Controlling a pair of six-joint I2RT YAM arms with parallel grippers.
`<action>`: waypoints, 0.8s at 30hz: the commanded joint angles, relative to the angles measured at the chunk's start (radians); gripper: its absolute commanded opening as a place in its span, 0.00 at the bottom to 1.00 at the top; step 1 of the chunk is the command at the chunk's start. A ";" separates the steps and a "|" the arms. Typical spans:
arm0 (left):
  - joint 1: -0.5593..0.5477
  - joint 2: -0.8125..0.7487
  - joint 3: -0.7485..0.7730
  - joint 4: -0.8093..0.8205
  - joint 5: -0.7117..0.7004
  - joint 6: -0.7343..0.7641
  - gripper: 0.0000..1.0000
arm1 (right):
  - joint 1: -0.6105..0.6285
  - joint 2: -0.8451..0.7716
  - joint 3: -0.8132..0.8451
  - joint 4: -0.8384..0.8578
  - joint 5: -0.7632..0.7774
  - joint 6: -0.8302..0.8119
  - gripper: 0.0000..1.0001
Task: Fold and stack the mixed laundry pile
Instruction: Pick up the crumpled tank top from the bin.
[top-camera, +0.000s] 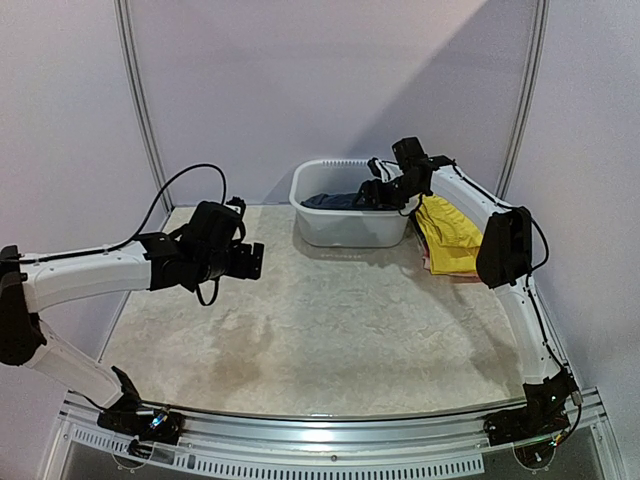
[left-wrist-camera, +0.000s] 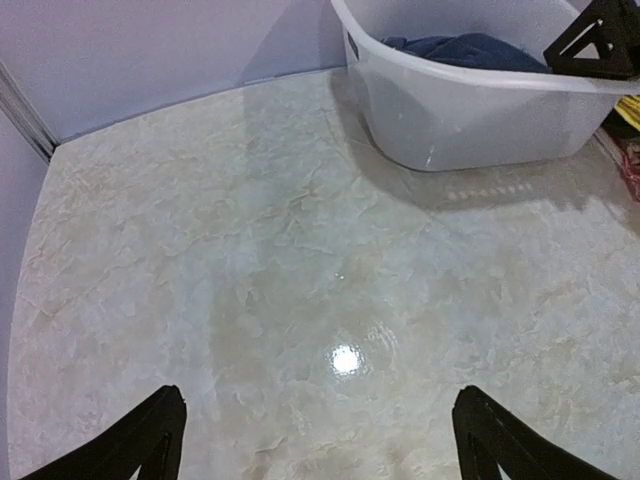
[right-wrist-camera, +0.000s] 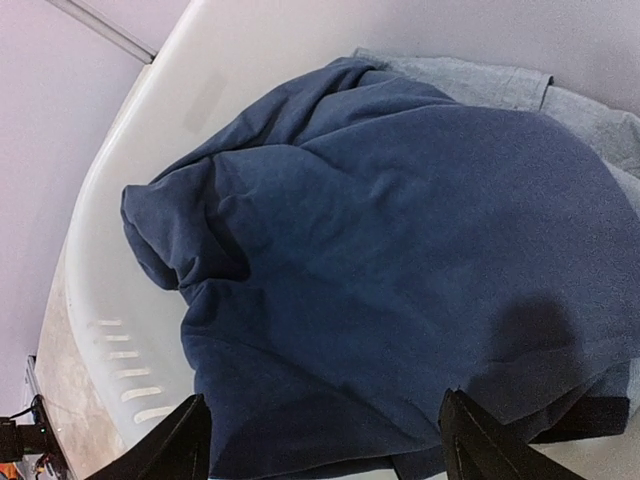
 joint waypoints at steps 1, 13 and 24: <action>0.010 0.015 0.001 0.046 0.048 -0.003 0.94 | -0.003 0.025 -0.009 -0.131 -0.094 -0.033 0.79; 0.009 -0.016 -0.064 0.058 0.080 -0.034 0.93 | 0.014 0.157 0.021 -0.116 -0.259 -0.076 0.77; 0.009 -0.016 -0.079 0.049 0.062 -0.042 0.92 | 0.016 0.150 0.009 -0.055 -0.302 -0.051 0.47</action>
